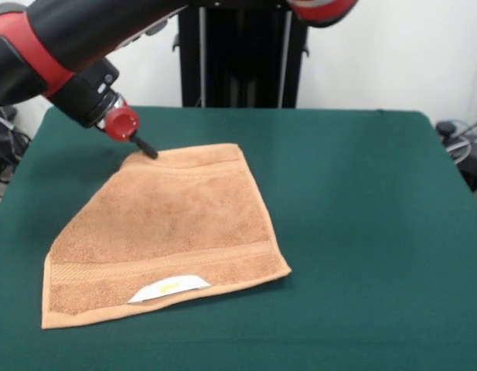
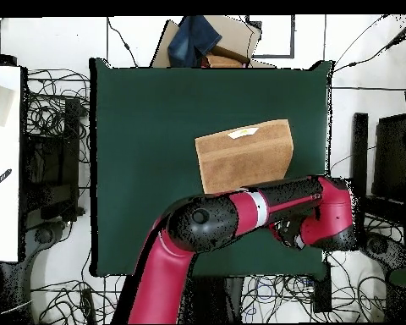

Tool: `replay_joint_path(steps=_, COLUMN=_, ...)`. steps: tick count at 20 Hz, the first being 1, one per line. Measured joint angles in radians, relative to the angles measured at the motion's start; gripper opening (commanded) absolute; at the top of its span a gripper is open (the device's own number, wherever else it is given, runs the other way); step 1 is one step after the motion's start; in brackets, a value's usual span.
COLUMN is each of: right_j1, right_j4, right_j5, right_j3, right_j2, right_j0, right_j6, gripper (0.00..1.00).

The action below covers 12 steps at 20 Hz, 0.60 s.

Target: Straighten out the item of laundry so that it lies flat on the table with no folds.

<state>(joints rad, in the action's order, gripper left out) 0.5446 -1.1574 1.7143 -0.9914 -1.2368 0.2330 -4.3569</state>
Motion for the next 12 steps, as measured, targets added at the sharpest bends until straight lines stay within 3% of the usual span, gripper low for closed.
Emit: replay_joint_path(steps=12, right_j1=-0.043, right_j4=-0.024, right_j5=0.07, right_j3=0.027, right_j2=0.137, right_j0=0.095, right_j6=0.0, gripper=0.0)
